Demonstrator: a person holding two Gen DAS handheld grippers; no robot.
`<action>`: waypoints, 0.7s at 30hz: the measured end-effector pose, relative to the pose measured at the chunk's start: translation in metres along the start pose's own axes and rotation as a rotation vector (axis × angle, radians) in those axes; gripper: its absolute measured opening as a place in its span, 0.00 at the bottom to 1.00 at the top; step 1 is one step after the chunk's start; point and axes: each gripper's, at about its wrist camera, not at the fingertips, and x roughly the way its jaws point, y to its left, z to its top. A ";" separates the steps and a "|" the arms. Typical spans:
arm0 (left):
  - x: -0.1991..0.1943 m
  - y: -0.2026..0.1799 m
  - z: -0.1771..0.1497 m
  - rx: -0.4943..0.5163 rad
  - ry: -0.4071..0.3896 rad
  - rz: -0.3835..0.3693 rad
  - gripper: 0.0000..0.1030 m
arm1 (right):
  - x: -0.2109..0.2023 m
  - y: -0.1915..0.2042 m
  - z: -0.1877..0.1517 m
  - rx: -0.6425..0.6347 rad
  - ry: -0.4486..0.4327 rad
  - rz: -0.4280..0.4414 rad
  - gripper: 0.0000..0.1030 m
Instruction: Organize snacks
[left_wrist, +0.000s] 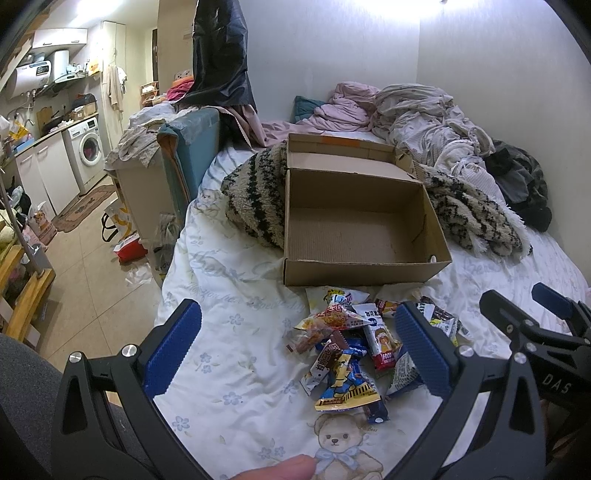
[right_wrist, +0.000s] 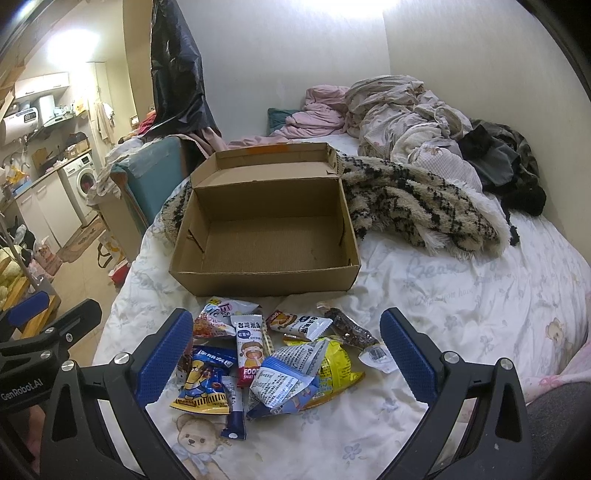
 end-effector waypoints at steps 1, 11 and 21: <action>0.000 0.000 0.000 -0.001 -0.001 0.000 1.00 | 0.000 0.000 0.000 0.000 0.000 0.001 1.00; 0.000 0.000 0.000 0.001 0.000 -0.001 1.00 | 0.000 0.001 0.000 0.003 0.000 0.003 1.00; 0.000 0.000 0.000 0.000 0.001 0.000 1.00 | 0.000 0.001 0.000 0.003 0.001 0.002 1.00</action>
